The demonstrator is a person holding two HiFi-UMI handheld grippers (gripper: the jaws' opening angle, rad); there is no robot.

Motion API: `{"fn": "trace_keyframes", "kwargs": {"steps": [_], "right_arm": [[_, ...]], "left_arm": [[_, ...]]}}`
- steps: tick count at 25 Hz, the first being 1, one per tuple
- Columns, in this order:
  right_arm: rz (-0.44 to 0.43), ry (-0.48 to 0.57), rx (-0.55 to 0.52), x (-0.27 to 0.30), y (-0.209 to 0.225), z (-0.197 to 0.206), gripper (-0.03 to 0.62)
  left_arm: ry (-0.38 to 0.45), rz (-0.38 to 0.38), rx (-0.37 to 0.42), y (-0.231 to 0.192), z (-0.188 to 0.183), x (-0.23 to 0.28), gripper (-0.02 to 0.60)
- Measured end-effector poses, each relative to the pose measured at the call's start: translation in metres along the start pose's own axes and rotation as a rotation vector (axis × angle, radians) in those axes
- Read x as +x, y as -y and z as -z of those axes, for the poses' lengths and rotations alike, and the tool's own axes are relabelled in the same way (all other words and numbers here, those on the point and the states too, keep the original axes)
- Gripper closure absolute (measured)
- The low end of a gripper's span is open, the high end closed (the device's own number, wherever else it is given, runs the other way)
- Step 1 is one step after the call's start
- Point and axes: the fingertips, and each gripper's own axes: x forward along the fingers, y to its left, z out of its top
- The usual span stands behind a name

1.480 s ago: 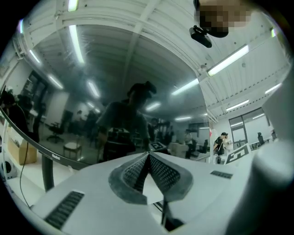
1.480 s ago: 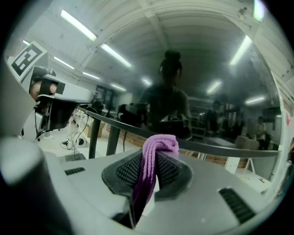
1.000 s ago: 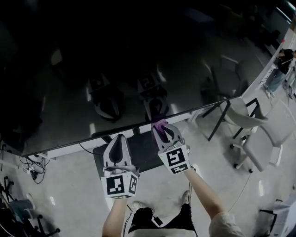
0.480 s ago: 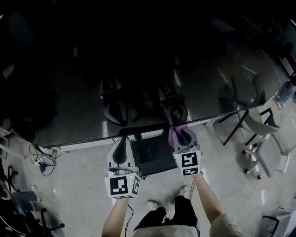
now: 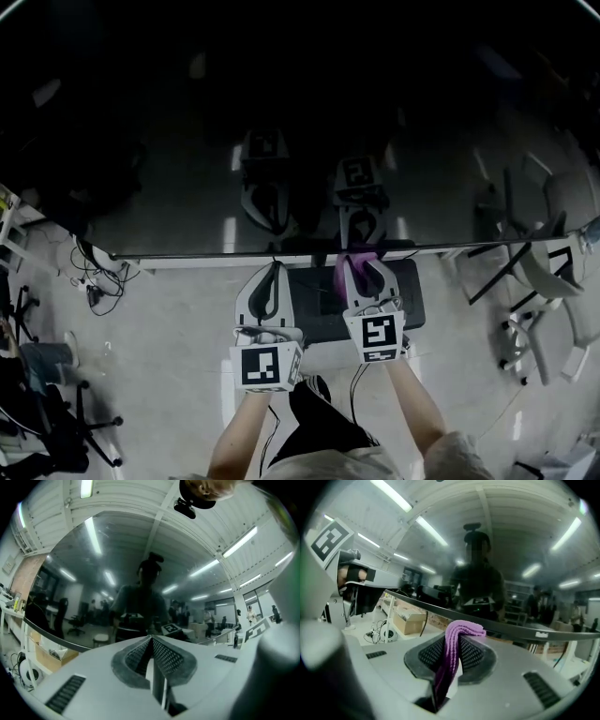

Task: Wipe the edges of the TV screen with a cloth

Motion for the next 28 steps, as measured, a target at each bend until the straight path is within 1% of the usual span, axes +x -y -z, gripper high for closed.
{"fn": "trace_keyframes", "kwargs": {"steps": [3, 5, 7, 9, 12, 14, 16, 19, 22, 25, 28], "right_arm": [[-0.012, 0.02, 0.019, 0.016, -0.029, -0.012, 0.531], [-0.019, 0.04, -0.001, 0.03, -0.059, -0.025, 0.531], [-0.019, 0.054, -0.015, 0.043, -0.093, -0.036, 0.531], [-0.004, 0.064, -0.036, 0.049, -0.124, -0.045, 0.531], [0.016, 0.087, -0.06, 0.06, -0.161, -0.067, 0.531], [0.037, 0.102, -0.044, 0.066, -0.18, -0.078, 0.531], [0.069, 0.1, -0.03, 0.067, -0.196, -0.08, 0.531], [0.098, 0.102, -0.066, 0.066, -0.217, -0.084, 0.531], [0.082, 0.12, -0.064, 0.074, -0.25, -0.094, 0.531], [0.039, 0.134, -0.081, 0.087, -0.287, -0.101, 0.531], [-0.007, 0.109, -0.074, 0.1, -0.318, -0.102, 0.531]], "left_arm": [[0.005, -0.047, 0.011, -0.036, -0.002, -0.014, 0.566], [0.015, -0.079, 0.028, -0.07, -0.007, -0.03, 0.566], [0.044, -0.104, 0.047, -0.104, -0.015, -0.048, 0.566], [0.069, -0.117, 0.051, -0.133, -0.023, -0.063, 0.566], [0.062, -0.133, 0.053, -0.173, -0.027, -0.076, 0.566], [0.069, -0.146, 0.045, -0.198, -0.031, -0.083, 0.566], [0.068, -0.153, 0.039, -0.219, -0.03, -0.095, 0.566], [0.051, -0.156, 0.024, -0.248, -0.024, -0.11, 0.566], [0.05, -0.156, 0.018, -0.273, -0.021, -0.118, 0.566], [0.044, -0.169, 0.012, -0.297, -0.016, -0.125, 0.566], [0.05, -0.196, -0.014, -0.32, -0.017, -0.132, 0.566]]}}
